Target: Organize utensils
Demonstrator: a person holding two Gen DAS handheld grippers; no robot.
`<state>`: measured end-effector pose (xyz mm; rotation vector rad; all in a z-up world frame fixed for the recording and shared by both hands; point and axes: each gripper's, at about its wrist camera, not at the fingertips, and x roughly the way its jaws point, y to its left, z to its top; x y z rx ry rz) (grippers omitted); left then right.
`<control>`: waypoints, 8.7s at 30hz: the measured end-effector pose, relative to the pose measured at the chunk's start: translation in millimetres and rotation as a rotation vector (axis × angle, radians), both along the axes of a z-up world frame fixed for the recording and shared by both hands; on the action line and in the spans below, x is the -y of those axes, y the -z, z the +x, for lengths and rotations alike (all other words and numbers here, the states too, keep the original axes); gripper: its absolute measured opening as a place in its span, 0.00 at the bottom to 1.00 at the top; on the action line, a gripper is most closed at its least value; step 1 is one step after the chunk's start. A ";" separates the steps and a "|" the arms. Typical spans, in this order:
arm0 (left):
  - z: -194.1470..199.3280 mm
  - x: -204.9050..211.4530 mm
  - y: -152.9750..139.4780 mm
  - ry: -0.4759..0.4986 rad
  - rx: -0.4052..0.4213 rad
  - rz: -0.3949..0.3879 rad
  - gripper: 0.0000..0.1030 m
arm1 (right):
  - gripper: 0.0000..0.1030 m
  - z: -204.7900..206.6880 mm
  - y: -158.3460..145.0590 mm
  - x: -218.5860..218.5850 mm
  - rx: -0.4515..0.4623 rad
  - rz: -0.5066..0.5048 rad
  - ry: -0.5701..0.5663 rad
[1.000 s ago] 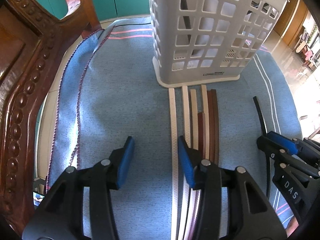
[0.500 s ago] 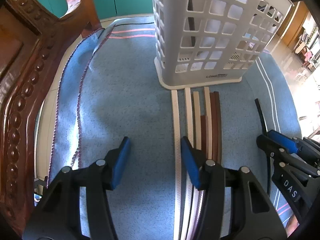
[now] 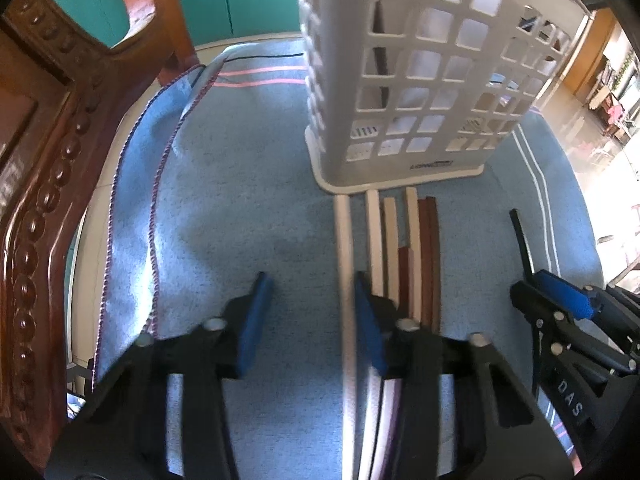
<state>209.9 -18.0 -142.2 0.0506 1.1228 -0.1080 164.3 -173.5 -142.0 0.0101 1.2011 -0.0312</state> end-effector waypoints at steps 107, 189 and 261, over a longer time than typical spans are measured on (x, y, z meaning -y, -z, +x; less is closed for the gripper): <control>-34.2 -49.6 -57.1 -0.088 0.106 -0.166 0.52 | 0.14 -10.9 -11.2 2.8 -0.017 0.115 -0.020; -3.7 -29.9 6.3 -0.079 -0.003 -0.176 0.26 | 0.38 17.5 -14.7 15.3 0.042 0.112 -0.004; -1.8 -9.2 -11.3 -0.052 0.136 -0.074 0.07 | 0.06 -5.5 -30.6 33.2 0.105 0.041 0.031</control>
